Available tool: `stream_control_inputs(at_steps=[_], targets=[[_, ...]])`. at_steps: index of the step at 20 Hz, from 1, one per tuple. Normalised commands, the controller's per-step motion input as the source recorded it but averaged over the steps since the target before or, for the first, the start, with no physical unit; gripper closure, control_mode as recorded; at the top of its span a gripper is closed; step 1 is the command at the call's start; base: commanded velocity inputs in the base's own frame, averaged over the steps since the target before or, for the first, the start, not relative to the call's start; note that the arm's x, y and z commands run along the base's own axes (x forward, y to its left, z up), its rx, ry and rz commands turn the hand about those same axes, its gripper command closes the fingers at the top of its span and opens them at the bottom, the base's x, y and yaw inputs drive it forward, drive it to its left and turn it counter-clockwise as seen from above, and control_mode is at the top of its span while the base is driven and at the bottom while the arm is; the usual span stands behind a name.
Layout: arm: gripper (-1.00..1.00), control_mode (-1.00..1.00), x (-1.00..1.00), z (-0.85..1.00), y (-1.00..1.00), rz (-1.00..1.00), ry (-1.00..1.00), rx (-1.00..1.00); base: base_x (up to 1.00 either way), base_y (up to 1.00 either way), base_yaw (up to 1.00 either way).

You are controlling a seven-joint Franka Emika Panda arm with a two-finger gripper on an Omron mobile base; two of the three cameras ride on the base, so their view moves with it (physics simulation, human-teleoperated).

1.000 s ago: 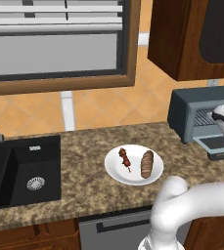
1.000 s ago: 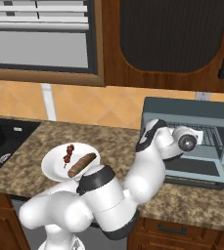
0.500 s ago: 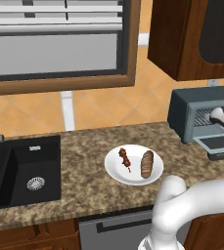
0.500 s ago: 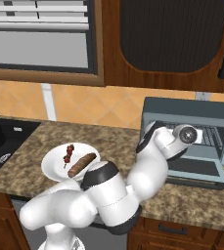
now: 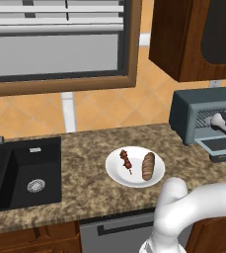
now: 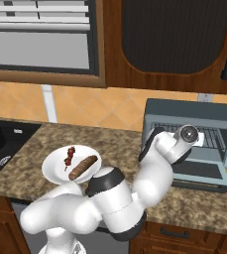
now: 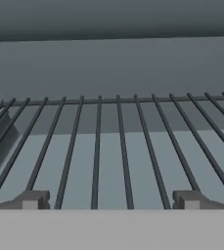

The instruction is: Pick up the kebab skewer and baguette bread, and place them inside the toaster oven. Close the toaster oven door and start by setting the timer.

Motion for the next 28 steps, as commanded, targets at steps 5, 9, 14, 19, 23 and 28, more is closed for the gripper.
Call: stream_control_inputs(at_steps=[5,9,14,19,23,28], targets=[[-1.00,-1.00,0.00,-0.29,0.00,0.00,0.11,0.00,0.00,0.00,0.00],[-1.00,-1.00,-0.22,-0.64,0.06,0.00,0.18,0.00,0.00,0.00,0.00],[-1.00,-1.00,-0.57,-0.88,0.00,0.00,0.13,0.00,0.00,0.00,0.00],[-1.00,-1.00,-0.73,-0.87,0.03,0.00,0.10,0.00,0.00,0.00,0.00],[-1.00,-1.00,-0.81,-0.80,0.07,0.00,0.06,-0.02,0.00,0.00,0.00],[-1.00,-1.00,-0.74,-0.67,0.11,0.00,0.10,-0.02,0.00,0.00,0.00]])
